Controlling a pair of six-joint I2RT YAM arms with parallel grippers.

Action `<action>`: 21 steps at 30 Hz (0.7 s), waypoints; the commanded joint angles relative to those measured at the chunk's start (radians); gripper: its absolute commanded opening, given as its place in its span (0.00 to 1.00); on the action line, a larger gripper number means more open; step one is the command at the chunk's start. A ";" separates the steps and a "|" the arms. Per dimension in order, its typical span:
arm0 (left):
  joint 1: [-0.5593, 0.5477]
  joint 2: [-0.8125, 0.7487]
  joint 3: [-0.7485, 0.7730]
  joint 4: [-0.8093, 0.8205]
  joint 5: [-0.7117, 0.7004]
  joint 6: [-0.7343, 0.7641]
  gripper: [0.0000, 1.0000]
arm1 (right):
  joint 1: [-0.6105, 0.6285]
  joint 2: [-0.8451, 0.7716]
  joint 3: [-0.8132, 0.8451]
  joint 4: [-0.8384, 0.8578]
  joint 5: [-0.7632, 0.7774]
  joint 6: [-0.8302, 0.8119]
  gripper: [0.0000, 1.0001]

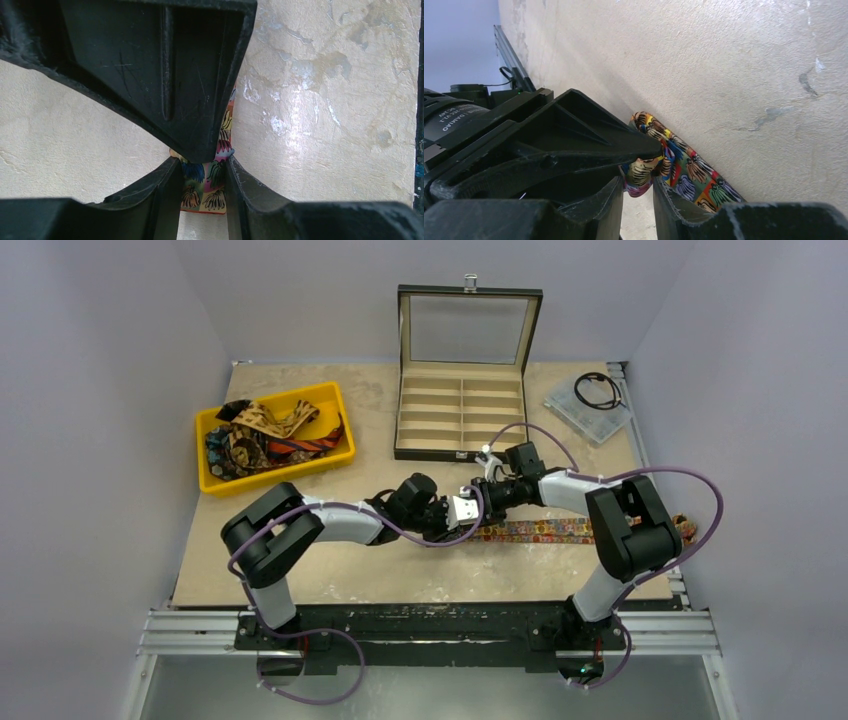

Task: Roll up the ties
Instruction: Roll the tie at the center of the board.

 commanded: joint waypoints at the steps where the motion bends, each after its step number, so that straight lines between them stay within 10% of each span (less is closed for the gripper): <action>1: 0.002 0.051 -0.003 -0.103 -0.053 0.013 0.33 | 0.014 -0.012 0.003 0.040 -0.056 0.025 0.30; 8: 0.002 0.051 -0.003 -0.100 -0.053 0.009 0.33 | 0.020 0.011 0.007 0.006 -0.013 -0.014 0.29; 12: 0.002 0.045 -0.003 -0.101 -0.045 0.004 0.34 | 0.020 0.026 0.018 -0.016 0.038 -0.041 0.03; 21: 0.012 -0.053 -0.109 0.070 0.025 -0.035 0.66 | 0.019 0.063 0.034 -0.070 0.142 -0.113 0.00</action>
